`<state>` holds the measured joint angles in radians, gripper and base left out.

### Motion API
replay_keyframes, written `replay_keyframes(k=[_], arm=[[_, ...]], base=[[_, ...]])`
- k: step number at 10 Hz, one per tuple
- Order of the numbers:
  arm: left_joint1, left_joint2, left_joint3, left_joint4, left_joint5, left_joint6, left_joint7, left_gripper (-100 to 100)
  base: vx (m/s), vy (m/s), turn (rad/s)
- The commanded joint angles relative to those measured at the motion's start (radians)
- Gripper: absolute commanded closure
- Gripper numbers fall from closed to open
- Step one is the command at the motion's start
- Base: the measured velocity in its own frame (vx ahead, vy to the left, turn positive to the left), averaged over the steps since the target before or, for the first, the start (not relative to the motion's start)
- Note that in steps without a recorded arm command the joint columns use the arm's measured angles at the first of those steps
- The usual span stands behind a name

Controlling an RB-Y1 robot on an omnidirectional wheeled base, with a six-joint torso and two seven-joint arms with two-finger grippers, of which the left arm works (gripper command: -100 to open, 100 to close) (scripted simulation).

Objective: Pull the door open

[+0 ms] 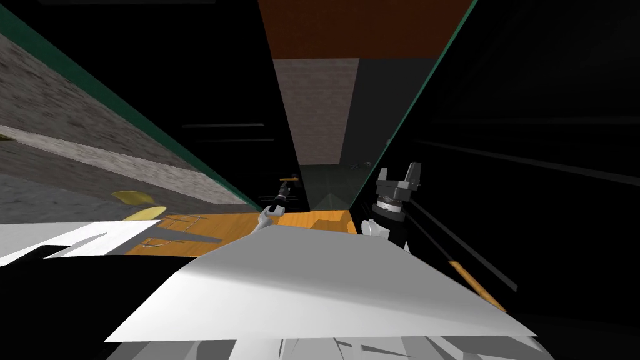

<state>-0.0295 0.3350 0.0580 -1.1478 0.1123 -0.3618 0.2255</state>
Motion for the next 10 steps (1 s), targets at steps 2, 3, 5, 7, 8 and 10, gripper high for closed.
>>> replay_keyframes(k=[2, 3, 5, 7, 8, 10], arm=[[0.009, 0.048, 0.031, 0.037, 0.02, -0.024, 0.03, -100], [0.012, 0.066, 0.041, 0.051, 0.027, -0.033, 0.041, -100], [0.005, 0.069, 0.046, 0.063, 0.029, -0.035, 0.041, -100], [0.005, 0.069, 0.046, 0.063, 0.029, -0.035, 0.041, 100], [0.005, 0.069, 0.046, 0.063, 0.029, -0.035, 0.041, 100], [0.005, 0.069, 0.046, 0.063, 0.029, -0.035, 0.041, 100]], base=[[0.222, -0.036, -0.203], [0.211, -0.019, -0.151], [0.148, -0.008, -0.086], [-0.023, 0.002, 0.017], [-0.03, 0.002, -0.018], [-0.012, 0.0, 0.0]])
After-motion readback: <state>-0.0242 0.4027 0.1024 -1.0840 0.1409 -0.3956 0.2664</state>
